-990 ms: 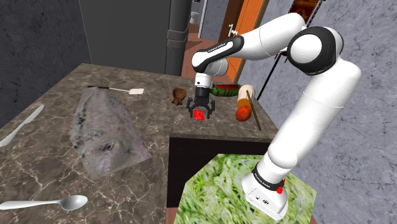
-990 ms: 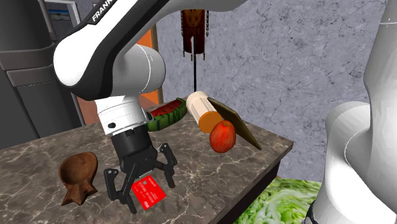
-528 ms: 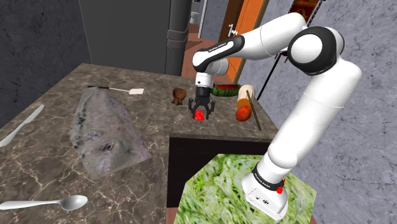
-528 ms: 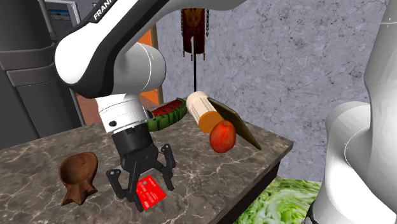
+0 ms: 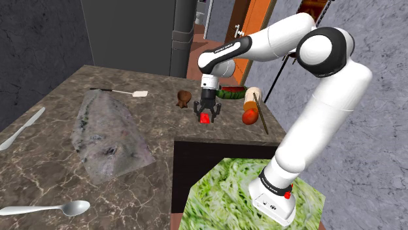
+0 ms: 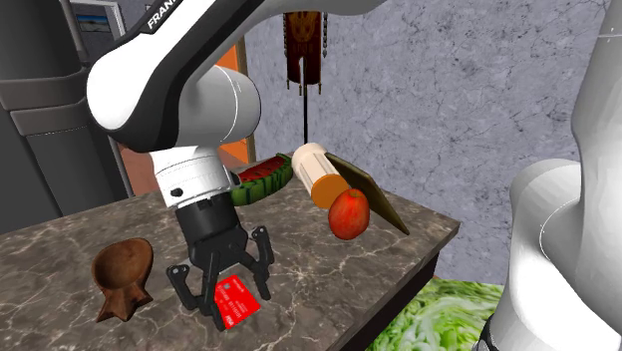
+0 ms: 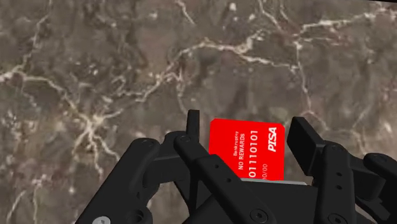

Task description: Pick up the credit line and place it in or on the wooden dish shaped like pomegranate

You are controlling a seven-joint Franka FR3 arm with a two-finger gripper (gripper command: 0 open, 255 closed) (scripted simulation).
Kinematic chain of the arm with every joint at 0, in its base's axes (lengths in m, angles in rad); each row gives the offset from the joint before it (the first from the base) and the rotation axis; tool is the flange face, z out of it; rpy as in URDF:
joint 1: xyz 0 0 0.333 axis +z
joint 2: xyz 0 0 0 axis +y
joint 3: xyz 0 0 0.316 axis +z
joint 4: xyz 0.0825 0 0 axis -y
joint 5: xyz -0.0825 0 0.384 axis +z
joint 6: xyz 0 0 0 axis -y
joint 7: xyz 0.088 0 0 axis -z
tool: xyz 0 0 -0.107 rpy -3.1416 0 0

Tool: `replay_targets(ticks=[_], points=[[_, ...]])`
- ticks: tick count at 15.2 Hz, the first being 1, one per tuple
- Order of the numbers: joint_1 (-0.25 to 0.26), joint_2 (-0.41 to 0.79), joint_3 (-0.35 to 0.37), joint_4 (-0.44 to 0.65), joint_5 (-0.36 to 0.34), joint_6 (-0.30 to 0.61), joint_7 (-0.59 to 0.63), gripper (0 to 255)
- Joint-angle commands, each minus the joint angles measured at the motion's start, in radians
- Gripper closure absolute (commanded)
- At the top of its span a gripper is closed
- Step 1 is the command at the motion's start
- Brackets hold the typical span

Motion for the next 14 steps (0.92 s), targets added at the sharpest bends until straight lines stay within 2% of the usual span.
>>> replay_targets(ticks=[1,14], points=[[0.004,0.0,0.004,0.002,0.003,-0.004,0.002,255],[0.0,-0.09,-0.001,0.079,-0.009,-0.165,0.048,255]])
